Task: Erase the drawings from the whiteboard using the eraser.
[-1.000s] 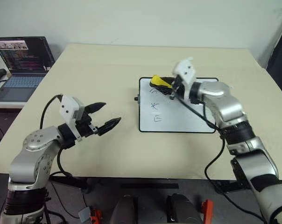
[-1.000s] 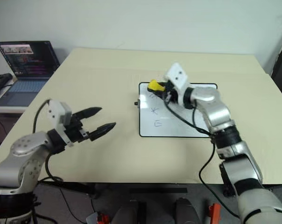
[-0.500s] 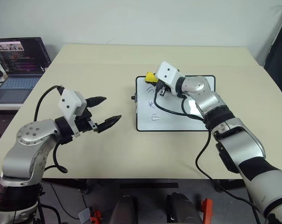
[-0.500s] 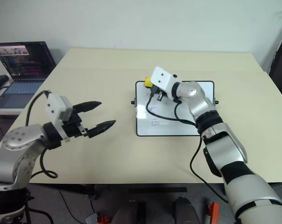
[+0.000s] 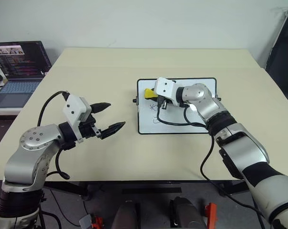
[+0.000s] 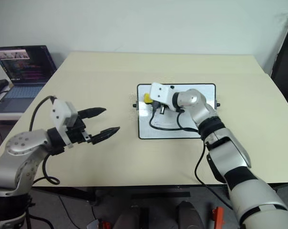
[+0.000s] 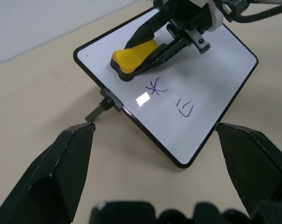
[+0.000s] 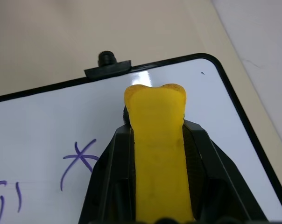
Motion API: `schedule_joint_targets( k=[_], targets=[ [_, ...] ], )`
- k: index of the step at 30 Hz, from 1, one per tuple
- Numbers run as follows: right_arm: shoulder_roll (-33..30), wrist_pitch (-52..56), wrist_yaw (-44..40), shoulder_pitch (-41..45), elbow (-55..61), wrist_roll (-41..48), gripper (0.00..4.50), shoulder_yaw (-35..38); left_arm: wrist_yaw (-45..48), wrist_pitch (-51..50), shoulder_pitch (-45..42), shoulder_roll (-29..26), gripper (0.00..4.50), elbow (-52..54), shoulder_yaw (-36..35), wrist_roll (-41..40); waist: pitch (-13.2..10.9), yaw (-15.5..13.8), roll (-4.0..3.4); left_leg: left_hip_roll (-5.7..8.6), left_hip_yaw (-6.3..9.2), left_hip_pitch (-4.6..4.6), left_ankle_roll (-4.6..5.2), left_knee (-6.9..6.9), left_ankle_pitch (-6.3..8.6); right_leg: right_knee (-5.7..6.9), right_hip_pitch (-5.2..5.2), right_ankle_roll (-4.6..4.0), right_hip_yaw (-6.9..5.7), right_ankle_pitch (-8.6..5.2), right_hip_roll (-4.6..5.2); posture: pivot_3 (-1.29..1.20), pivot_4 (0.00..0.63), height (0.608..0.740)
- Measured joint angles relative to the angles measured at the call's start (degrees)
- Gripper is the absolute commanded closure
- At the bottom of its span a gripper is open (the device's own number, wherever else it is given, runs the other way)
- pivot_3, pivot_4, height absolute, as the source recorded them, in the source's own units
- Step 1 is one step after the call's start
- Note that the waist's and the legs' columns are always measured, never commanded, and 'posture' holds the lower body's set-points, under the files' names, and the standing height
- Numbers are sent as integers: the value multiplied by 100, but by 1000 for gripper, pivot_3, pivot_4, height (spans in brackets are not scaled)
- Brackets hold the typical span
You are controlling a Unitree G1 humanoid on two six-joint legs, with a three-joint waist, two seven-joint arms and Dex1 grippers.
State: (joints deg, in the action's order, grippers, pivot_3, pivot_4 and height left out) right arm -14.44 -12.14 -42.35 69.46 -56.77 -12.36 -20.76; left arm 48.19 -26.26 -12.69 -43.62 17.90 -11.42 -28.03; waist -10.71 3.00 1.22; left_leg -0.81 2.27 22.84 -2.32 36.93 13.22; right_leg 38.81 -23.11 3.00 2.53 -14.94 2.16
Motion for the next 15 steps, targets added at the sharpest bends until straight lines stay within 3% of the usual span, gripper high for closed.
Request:
schedule_joint_targets(
  k=[7, 15],
  targets=[
    [-44, -32, 609, 386, -471, -220, 3504, 148, 28, 35, -48, 16, 0, -57, 95, 27, 0, 14, 0, -1, -2, 2, 1, -5, -2, 5, -7, -5, 2, -4, -1, 0, 150, 740],
    [-36, -96, -549, -270, 261, -135, 3504, 139, 85, 56, -38, 25, 0, -177, 101, 36, 2, 28, 3, -3, 1, -4, 1, -4, -2, 9, -4, -6, 1, -4, -5, 0, 150, 740]
  ],
)
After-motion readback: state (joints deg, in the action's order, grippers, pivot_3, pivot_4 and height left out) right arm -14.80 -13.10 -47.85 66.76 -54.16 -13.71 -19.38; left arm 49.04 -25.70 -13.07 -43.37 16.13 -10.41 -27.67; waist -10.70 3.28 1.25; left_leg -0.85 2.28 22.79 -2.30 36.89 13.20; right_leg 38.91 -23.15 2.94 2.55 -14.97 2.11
